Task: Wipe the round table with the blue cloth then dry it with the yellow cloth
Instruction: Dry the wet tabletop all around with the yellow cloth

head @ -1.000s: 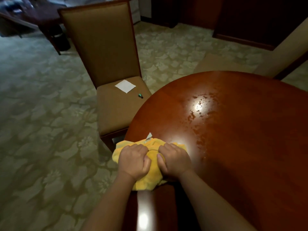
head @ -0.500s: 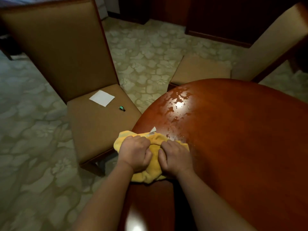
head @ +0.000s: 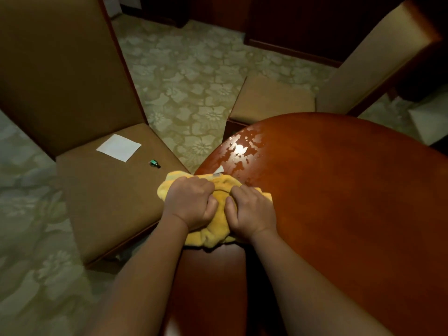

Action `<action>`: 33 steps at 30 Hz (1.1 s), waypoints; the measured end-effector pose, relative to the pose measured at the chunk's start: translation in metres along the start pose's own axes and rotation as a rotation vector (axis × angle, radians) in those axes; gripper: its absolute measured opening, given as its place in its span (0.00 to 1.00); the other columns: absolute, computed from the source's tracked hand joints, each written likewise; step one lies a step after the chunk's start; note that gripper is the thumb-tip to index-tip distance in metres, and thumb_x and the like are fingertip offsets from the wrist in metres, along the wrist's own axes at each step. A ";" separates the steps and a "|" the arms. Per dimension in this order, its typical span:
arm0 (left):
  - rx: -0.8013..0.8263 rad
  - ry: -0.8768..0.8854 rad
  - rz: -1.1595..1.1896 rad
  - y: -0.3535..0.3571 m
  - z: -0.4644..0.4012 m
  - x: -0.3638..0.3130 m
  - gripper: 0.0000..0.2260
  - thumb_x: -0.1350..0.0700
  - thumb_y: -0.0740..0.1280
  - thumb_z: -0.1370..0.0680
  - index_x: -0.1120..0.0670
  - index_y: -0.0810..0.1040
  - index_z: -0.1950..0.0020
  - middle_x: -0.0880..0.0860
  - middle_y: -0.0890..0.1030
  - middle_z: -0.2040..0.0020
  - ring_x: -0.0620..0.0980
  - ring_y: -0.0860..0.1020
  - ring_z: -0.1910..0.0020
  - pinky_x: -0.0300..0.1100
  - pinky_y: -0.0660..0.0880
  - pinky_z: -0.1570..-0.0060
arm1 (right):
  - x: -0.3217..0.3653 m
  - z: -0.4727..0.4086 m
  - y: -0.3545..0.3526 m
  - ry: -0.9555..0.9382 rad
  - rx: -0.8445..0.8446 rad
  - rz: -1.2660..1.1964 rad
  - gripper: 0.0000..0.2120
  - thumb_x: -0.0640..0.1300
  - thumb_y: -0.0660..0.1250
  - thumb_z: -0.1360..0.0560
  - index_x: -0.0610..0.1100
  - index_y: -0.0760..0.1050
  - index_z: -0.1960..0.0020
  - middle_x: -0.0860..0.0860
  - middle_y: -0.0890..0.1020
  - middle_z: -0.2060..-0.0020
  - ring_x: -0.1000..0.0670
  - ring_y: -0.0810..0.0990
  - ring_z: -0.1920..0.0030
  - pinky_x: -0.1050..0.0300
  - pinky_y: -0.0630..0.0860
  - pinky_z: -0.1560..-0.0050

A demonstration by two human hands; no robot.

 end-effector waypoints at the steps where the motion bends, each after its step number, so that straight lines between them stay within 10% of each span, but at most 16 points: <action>1: -0.017 -0.002 -0.012 0.000 0.000 0.000 0.12 0.52 0.55 0.32 0.57 0.70 0.72 0.55 0.72 0.75 0.56 0.71 0.76 0.42 0.65 0.74 | 0.000 -0.001 0.000 0.004 0.001 0.008 0.14 0.52 0.55 0.28 0.44 0.72 0.63 0.48 0.76 0.68 0.44 0.76 0.67 0.59 0.61 0.69; 20: 0.056 -0.280 -0.103 -0.044 0.155 -0.112 0.12 0.51 0.55 0.35 0.55 0.72 0.73 0.53 0.74 0.75 0.54 0.73 0.76 0.40 0.69 0.75 | 0.042 0.143 -0.054 -0.156 0.292 -0.070 0.32 0.60 0.38 0.34 0.42 0.73 0.52 0.45 0.79 0.53 0.42 0.76 0.51 0.52 0.67 0.59; 33: 0.088 -0.263 -0.071 -0.044 0.188 -0.133 0.10 0.52 0.57 0.36 0.55 0.73 0.72 0.52 0.73 0.74 0.53 0.72 0.75 0.41 0.66 0.75 | 0.044 0.179 -0.058 -0.282 0.124 -0.094 0.13 0.53 0.57 0.31 0.46 0.72 0.66 0.50 0.75 0.70 0.47 0.75 0.71 0.60 0.66 0.76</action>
Point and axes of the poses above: each hand's wrist, its own z-axis away from the middle knuckle, its own y-axis out of the palm, x = y × z, the point moved 4 cm from there along -z, towards the middle knuckle
